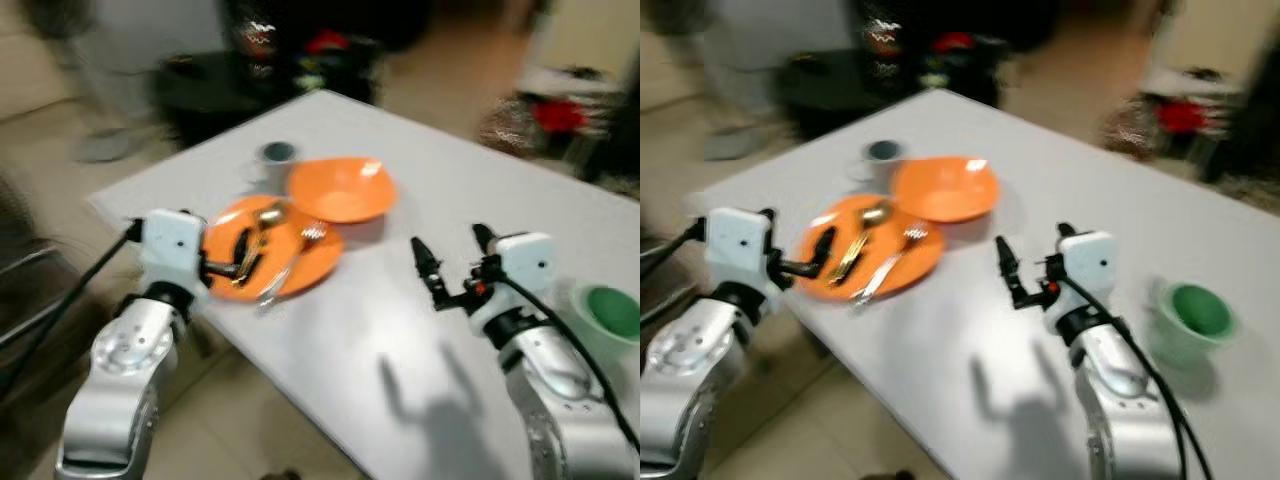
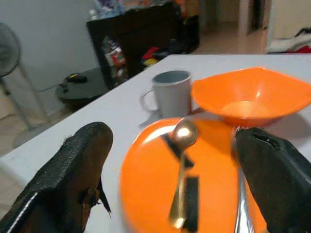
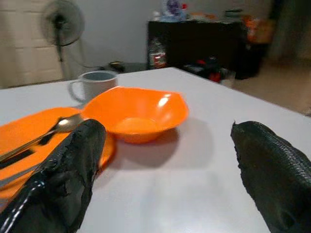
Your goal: Setting the table
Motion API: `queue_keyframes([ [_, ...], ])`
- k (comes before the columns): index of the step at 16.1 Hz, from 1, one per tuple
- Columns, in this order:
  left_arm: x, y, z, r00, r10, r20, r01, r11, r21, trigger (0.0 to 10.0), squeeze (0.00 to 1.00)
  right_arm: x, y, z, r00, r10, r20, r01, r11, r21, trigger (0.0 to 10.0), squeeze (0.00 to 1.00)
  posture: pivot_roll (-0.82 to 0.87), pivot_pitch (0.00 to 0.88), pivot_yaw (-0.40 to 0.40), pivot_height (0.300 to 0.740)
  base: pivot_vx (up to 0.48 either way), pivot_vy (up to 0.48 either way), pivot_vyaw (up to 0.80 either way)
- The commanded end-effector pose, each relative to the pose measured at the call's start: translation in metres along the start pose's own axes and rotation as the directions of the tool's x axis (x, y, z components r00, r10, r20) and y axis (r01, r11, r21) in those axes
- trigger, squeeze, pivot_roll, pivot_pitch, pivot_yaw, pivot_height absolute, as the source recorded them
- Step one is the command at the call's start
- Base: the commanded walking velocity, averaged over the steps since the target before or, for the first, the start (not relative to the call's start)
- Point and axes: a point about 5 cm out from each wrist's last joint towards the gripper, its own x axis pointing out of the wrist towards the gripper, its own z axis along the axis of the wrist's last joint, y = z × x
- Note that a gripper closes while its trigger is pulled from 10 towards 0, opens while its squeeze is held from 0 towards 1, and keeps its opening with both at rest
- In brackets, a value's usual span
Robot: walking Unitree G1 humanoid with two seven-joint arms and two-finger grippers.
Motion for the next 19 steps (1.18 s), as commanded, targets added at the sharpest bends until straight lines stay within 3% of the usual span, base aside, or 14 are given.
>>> queue_keyframes([
  [1, -0.002, 0.002, -0.002, 1.000, -0.001, -0.016, 0.001, 1.000, -0.002, 10.0, 0.00, 0.000, 0.000, -0.002, 1.000, -0.019, -0.013, 0.019, 1.000, 0.006, 10.0, 1.00, 0.06, 0.000, 0.034, 0.740, 0.000, 0.000, 0.80],
  [5, 0.002, 0.001, -0.002, 0.998, -0.037, -0.057, 0.034, 0.998, -0.046, 10.0, 0.00, 0.000, -0.001, 0.000, 0.999, -0.033, -0.003, 0.033, 0.999, 0.016, 10.0, 1.00, 0.05, 0.000, 0.036, 0.740, 0.000, 0.000, 0.80],
  [8, 0.007, 0.000, 0.007, 0.999, -0.044, -0.018, 0.044, 0.999, -0.005, 10.0, 0.00, 0.001, -0.001, 0.003, 0.999, -0.050, 0.013, 0.049, 0.998, 0.024, 10.0, 1.00, 0.06, 0.000, 0.038, 0.740, 0.000, 0.000, 0.80],
  [10, 0.007, 0.007, 0.005, 0.999, 0.036, -0.009, -0.036, 0.999, 0.022, 10.0, 0.00, 0.003, -0.003, 0.004, 0.996, -0.086, 0.026, 0.084, 0.995, 0.047, 10.0, 1.00, 0.05, 0.000, 0.046, 0.740, 0.000, 0.000, 0.80],
  [12, 0.008, 0.000, 0.010, 1.000, -0.009, 0.011, 0.009, 0.999, 0.031, 10.0, 0.00, 0.004, -0.007, 0.004, 0.992, -0.127, 0.028, 0.124, 0.988, 0.093, 10.0, 1.00, 0.06, 0.000, 0.044, 0.740, 0.000, 0.000, 0.80],
  [19, 0.007, 0.005, 0.003, 1.000, 0.009, -0.014, -0.009, 1.000, 0.028, 10.0, 0.00, 0.010, -0.002, -0.003, 0.992, -0.127, -0.025, 0.129, 0.987, 0.098, 10.0, 1.00, 0.06, 0.000, 0.042, 0.740, 0.000, 0.173, 0.07],
])
